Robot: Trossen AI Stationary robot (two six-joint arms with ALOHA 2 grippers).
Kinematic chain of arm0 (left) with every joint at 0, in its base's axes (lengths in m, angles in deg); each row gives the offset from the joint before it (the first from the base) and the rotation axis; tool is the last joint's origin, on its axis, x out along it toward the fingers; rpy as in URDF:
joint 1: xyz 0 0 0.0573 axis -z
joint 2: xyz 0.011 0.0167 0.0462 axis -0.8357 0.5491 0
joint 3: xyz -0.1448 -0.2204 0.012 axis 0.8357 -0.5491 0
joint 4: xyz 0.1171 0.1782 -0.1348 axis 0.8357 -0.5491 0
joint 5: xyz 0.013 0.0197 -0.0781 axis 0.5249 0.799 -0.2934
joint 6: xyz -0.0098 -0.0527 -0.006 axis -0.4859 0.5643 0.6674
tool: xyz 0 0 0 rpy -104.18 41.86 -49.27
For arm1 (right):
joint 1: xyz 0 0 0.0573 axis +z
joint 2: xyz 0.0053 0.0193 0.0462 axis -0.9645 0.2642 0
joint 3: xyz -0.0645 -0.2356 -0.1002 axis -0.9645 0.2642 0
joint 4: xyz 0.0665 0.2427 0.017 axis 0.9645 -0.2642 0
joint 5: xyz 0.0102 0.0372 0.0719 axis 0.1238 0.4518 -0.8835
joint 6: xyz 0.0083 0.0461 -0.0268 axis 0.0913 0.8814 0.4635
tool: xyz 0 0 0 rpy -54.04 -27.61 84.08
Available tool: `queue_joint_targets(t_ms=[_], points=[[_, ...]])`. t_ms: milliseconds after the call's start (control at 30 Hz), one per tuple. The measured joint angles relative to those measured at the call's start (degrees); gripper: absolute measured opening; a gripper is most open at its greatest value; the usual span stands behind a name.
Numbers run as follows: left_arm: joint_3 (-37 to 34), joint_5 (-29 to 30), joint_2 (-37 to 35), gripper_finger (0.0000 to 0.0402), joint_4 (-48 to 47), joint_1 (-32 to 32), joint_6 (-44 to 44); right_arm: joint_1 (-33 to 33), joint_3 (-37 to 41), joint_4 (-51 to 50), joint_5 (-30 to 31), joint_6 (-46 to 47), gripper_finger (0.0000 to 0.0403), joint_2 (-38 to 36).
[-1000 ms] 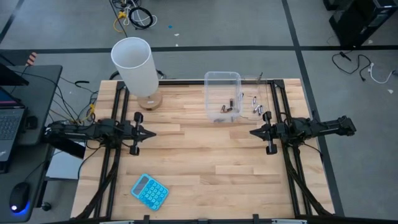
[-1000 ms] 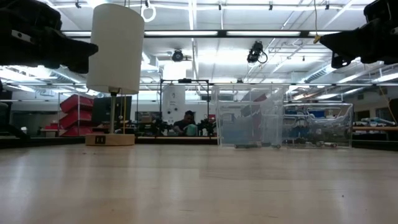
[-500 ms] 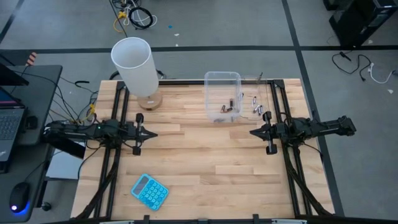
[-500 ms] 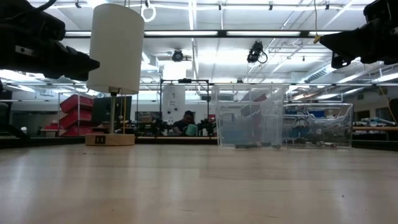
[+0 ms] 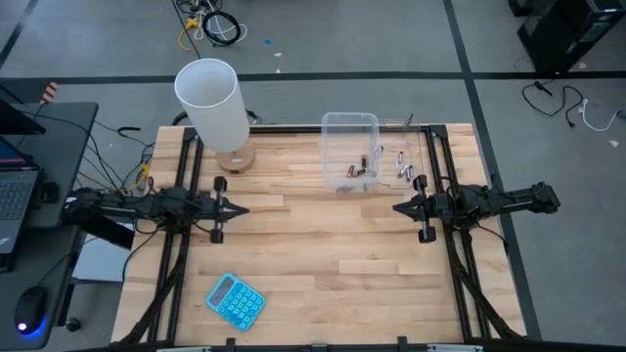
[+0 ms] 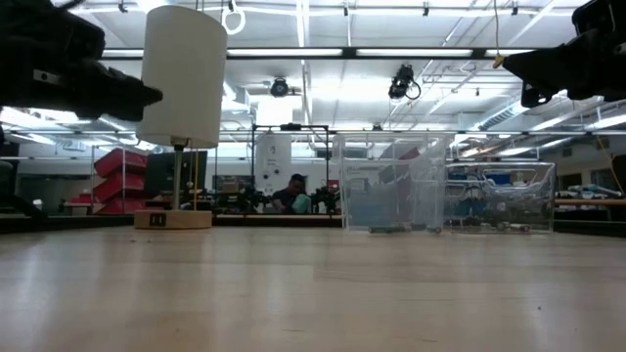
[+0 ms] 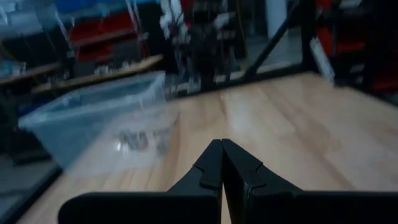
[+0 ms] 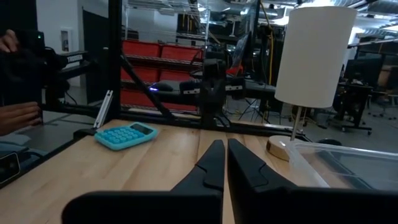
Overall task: Sort batteries
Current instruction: Return to Home Position
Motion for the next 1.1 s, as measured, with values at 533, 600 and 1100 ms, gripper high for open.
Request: queue_joint_targets(t_ms=[533, 600, 1100], points=[[0.00, -2.37, -6.16, 0.0008, -1.67, 0.00, 2.26, 0.00, 0.00, -0.02, 0.00, 0.01, 0.0006, 0.00], [0.00, -2.13, -6.18, 0.0008, -0.74, 0.00, 2.24, 0.00, 0.00, 0.00, 0.00, 0.01, 0.0005, 0.00], [0.00, -1.97, -6.05, 0.0008, -0.57, 0.00, 2.70, 0.00, 0.00, 0.00, 0.00, 0.01, 0.0005, 0.00]])
